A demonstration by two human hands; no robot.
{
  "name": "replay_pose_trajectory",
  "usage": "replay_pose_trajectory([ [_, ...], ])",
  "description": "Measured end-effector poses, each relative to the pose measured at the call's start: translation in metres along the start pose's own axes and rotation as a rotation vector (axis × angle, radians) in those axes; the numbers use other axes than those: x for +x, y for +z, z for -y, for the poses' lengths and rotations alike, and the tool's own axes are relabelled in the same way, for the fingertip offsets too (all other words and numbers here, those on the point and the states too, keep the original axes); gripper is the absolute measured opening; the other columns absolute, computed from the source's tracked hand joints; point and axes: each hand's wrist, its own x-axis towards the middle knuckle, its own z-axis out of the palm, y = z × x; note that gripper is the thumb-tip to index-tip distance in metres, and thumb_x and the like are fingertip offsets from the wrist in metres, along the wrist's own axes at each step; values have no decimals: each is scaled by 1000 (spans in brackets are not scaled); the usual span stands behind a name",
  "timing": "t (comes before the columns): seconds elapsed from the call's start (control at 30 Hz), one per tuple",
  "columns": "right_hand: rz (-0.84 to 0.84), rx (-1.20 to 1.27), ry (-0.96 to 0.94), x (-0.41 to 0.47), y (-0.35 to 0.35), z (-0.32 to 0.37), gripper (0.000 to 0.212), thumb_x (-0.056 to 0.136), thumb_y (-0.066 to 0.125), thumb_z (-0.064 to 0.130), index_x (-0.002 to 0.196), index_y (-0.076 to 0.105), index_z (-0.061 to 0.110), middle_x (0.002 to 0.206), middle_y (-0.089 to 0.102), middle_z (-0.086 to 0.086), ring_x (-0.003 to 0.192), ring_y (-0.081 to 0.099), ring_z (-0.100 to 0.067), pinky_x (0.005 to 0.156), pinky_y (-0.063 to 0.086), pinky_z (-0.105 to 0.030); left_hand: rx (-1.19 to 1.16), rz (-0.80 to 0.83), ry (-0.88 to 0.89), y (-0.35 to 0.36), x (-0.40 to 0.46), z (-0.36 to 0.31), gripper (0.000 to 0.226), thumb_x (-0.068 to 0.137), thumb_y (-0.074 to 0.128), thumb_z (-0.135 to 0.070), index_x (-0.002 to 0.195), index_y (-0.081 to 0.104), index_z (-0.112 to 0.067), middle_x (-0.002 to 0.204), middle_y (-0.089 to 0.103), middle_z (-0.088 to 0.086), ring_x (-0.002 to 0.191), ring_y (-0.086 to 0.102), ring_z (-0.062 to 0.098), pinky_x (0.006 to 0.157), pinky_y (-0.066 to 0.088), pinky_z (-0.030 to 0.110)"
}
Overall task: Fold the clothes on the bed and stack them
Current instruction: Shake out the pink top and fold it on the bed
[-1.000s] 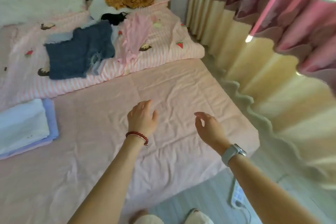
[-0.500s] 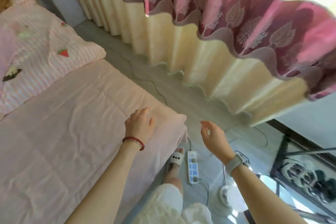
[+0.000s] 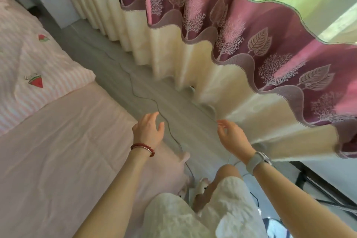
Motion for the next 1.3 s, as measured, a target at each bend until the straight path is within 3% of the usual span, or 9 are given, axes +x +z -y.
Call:
replay_pose_trajectory([
  [0.3, 157, -194, -275, 183, -25, 45, 38, 96, 38, 20, 132, 47, 14, 130, 53, -12, 119, 48, -30, 97, 40, -39, 27, -82, -258, 8, 124, -4, 45, 94, 47, -31, 135, 43, -16, 134, 49, 9, 122, 45, 28, 95, 38, 40],
  [0.53, 241, -340, -517, 299, -71, 93, 38, 94, 38, 19, 130, 50, 15, 125, 54, -10, 115, 47, -32, 96, 39, -40, 34, -171, -371, -15, 221, -55, 44, 94, 44, -31, 136, 42, -18, 136, 47, 5, 123, 44, 25, 97, 35, 37],
  [0.7, 332, -415, -705, 337, -74, 164, 20, 93, 37, 17, 103, 52, 10, 111, 56, -13, 105, 49, -33, 82, 37, -37, 60, -261, -494, -63, 235, -50, 43, 94, 45, -31, 134, 44, -18, 133, 50, 7, 119, 47, 28, 95, 38, 39],
  [0.8, 389, -426, -833, 351, -60, 219, 15, 93, 35, 17, 95, 50, 14, 112, 56, -10, 107, 49, -31, 83, 36, -36, 113, -308, -626, -100, 228, -24, 36, 93, 44, -27, 128, 48, -17, 127, 53, 10, 114, 50, 30, 89, 40, 39],
  [0.97, 464, -443, -1012, 382, -13, 324, 37, 97, 32, 21, 131, 47, 19, 133, 50, -4, 124, 41, -27, 99, 32, -37, 121, -408, -810, -156, 236, 46, 41, 92, 46, -28, 131, 46, -16, 132, 50, 10, 120, 45, 30, 95, 37, 41],
  [1.3, 544, -503, -1326, 419, 106, 581, 37, 96, 35, 25, 130, 49, 20, 134, 52, -1, 123, 45, -24, 99, 37, -32, 3, -551, -1041, -284, 298, 216, 44, 94, 44, -32, 137, 41, -19, 139, 43, 5, 126, 41, 24, 99, 36, 38],
])
